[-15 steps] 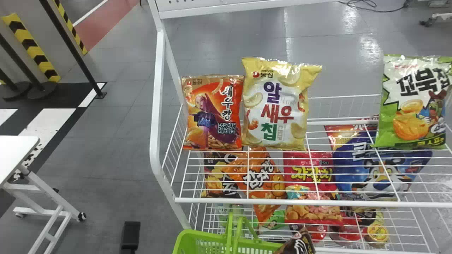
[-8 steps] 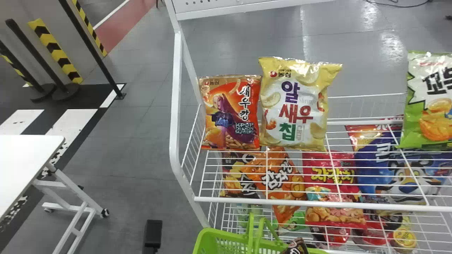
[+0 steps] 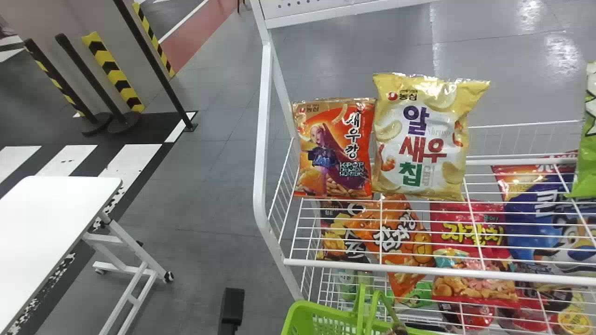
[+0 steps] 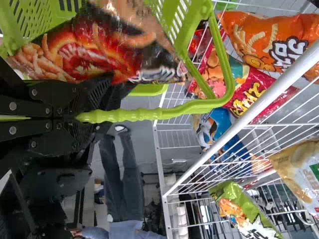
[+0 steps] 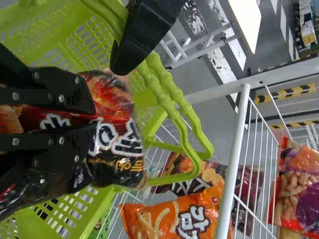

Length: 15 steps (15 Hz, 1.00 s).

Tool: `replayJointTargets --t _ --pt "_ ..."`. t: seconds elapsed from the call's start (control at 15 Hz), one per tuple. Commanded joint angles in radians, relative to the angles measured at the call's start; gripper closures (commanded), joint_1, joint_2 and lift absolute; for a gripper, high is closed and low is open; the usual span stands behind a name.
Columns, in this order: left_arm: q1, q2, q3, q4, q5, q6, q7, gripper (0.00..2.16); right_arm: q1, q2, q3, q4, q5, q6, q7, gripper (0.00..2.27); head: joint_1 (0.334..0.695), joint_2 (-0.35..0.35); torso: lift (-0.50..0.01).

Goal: Hold basket handle with left hand then pick spicy shrimp crackers with right hand and place into basket

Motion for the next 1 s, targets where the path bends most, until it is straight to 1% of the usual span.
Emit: replayJointTargets --t 0.0,0.27,0.47,0.6,0.73,0.93 --pt "0.0 0.001 0.0 0.0 0.0 0.001 0.0 1.89 0.007 -0.004 -0.008 -0.003 0.014 -0.002 -0.002 0.05 0.695 0.35 -0.037" --pt "0.0 0.0 -0.002 0.0 0.0 0.001 0.0 1.89 0.069 -0.013 -0.074 -0.06 0.015 -0.06 -0.017 0.07 0.695 0.35 -0.037" --pt "0.0 0.0 -0.002 -0.006 0.0 0.001 0.0 1.89 0.099 -0.013 -0.126 -0.103 0.015 -0.029 -0.019 0.08 0.695 0.35 -0.037" --pt "0.001 0.0 -0.003 -0.009 0.0 0.001 0.0 1.89 0.096 -0.012 -0.137 -0.083 0.012 0.002 -0.019 0.09 0.695 0.344 -0.037" --pt "0.003 0.0 -0.002 -0.009 0.0 0.001 0.0 1.89 0.098 -0.013 -0.139 -0.059 0.009 0.005 -0.02 0.1 0.695 0.315 -0.037" --pt "0.006 0.0 0.0 -0.015 0.0 0.001 0.0 1.89 0.07 0.002 -0.133 0.015 -0.02 0.02 -0.019 0.11 0.695 0.308 -0.037"
